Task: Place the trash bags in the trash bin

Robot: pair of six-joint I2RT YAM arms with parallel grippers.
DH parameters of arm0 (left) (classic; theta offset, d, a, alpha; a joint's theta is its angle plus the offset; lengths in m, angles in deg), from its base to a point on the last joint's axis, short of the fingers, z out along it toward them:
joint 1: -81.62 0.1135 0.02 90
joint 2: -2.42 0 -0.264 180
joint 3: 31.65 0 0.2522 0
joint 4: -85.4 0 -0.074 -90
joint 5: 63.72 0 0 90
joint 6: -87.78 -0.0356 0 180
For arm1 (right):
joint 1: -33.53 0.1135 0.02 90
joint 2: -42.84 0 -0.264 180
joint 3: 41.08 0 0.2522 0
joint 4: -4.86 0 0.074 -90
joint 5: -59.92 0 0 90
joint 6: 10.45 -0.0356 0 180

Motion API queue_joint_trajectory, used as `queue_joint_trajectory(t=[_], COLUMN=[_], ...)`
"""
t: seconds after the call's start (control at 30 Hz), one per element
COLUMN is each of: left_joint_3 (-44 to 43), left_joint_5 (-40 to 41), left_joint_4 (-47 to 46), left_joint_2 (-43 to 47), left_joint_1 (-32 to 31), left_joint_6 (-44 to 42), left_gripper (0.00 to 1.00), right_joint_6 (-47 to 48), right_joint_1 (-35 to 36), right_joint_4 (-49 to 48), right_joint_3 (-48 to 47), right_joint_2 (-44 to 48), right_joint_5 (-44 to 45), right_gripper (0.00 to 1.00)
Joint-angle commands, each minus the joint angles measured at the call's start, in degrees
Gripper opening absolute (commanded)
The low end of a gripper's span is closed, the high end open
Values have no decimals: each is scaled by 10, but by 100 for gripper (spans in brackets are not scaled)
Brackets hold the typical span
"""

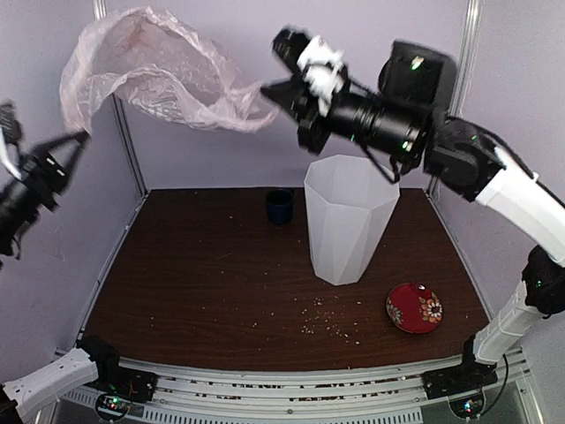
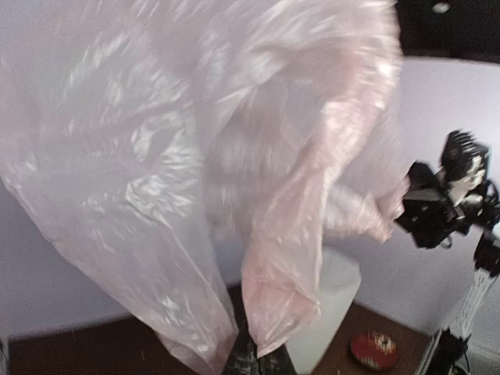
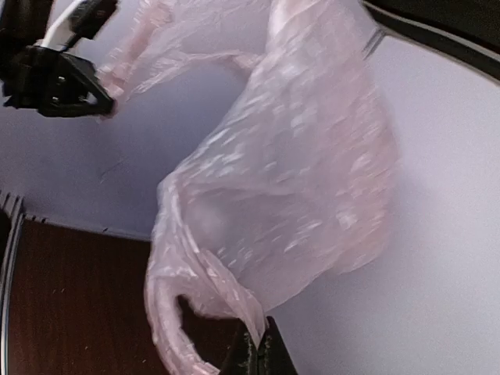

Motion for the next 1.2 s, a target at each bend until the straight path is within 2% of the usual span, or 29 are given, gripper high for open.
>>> queue_joint_trajectory(t=[0.0, 0.07, 0.13, 0.23, 0.27, 0.4, 0.47, 0.53, 0.6, 0.67, 0.73, 0.8, 0.9, 0.97, 1.03, 1.1, 1.17], left_joint_3=[287, 272, 188, 50, 16, -104, -171, -240, -311, -409, -512, -554, -510, -434, -262, -58, 112], left_joint_5=[-52, -89, -52, 36, 76, 154, 204, 250, 249, 240, 210, 148, 81, 71, 96, 120, 70], left_joint_4=[273, 281, 298, 335, 335, 304, 287, 258, 214, 200, 200, 155, 91, 94, 129, 209, 280], left_joint_2=[29, 70, 79, 27, 9, -70, -126, -175, -218, -268, -308, -311, -265, -216, -147, -90, -62], left_joint_1=[-20, -20, -20, -23, -33, -61, -69, -70, -70, -78, -96, -101, -100, -101, -100, -101, -101], left_joint_6=[50, 89, 79, 21, 14, -18, -32, -36, -43, -40, -22, 16, 45, 42, 40, 49, 77], left_gripper=[0, 0, 0, 0, 0, 0, 0, 0, 0, 0, 0, 0, 0, 0, 0, 0, 0], right_joint_6=[21, 34, 30, 25, 18, -8, -21, -28, -26, -4, 10, 18, -2, -14, -16, -18, 7], right_joint_1=[23, 37, 37, 19, 10, -25, -39, -46, -54, -53, -41, -22, -7, -6, -6, -8, 8], right_joint_4=[148, 154, 156, 185, 189, 169, 126, 57, -3, -44, -65, -40, 49, 100, 120, 122, 139], right_joint_3=[323, 382, 365, 259, 217, 80, 25, -22, -91, -171, -247, -291, -312, -272, -159, 25, 206], right_joint_2=[-64, -61, -41, -28, -30, -46, -61, -79, -107, -127, -129, -119, -88, -57, -21, 4, 8], right_joint_5=[-110, -105, -108, -122, -132, -147, -100, -8, 81, 129, 143, 132, 61, 5, -40, -70, -92], right_gripper=[0, 0, 0, 0, 0, 0, 0, 0, 0, 0, 0, 0, 0, 0, 0, 0, 0])
